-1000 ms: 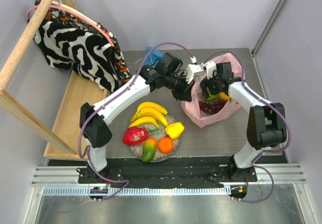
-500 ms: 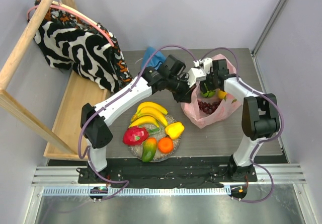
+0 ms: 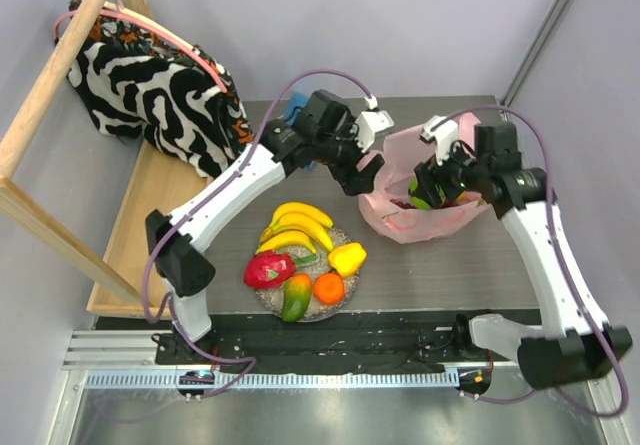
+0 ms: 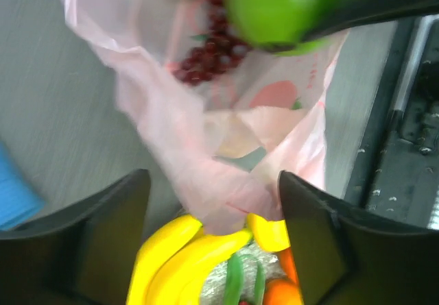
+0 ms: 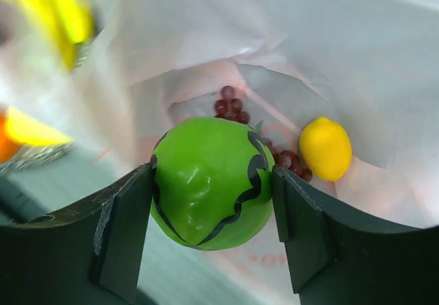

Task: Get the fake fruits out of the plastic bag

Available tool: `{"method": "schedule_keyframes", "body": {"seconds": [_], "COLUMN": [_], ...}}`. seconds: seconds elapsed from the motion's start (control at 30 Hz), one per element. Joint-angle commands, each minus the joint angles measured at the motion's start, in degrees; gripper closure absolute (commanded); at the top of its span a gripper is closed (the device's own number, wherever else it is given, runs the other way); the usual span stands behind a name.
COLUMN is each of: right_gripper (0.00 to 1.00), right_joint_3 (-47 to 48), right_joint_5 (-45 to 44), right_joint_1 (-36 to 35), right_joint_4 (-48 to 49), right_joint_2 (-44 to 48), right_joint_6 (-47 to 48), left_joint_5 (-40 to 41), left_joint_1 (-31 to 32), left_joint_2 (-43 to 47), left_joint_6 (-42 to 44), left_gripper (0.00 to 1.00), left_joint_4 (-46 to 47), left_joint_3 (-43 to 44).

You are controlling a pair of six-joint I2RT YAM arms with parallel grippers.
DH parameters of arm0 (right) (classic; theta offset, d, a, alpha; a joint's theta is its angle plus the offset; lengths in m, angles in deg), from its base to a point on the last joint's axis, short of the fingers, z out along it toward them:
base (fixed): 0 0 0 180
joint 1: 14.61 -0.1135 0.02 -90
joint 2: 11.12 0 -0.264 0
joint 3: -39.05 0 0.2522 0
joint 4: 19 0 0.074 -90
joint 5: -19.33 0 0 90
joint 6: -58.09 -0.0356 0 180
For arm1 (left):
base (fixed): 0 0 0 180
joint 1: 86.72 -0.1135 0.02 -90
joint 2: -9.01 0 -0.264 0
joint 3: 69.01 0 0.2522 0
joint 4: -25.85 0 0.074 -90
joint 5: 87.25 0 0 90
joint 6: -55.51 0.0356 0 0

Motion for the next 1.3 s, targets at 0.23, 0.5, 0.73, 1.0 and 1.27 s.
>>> {"method": "schedule_keyframes", "body": {"seconds": [0.23, 0.5, 0.73, 1.0, 1.27], "right_gripper": [0.57, 0.59, 0.59, 0.59, 0.6], "right_joint_3": [24.3, 41.5, 39.0, 27.9, 24.6], "right_joint_5": [10.9, 16.3, 10.9, 2.9, -1.7], "right_joint_1": [-0.6, -4.8, -25.8, -42.3, -45.2], "right_joint_4": [-19.1, -9.2, -9.8, -3.9, 2.2], "right_joint_2": [9.0, -4.8, -14.7, -21.0, -31.4], "right_joint_6": [0.9, -15.5, -6.7, 1.0, 0.6], "left_joint_5": [7.6, 2.0, -7.4, -9.7, -14.2], "left_joint_1": [-20.8, -37.7, -47.4, -51.7, -55.2], "left_joint_2": [32.0, 40.6, 45.2, 46.3, 49.0], "left_joint_6": [3.6, -9.1, -16.7, -13.9, -15.8], "left_gripper": [0.07, 0.07, 0.09, 0.09, 0.09], "left_joint_4": [-3.6, -0.8, 3.4, 0.7, 2.3], "left_joint_3": [-8.4, -14.8, -18.7, -18.2, -18.6]}}
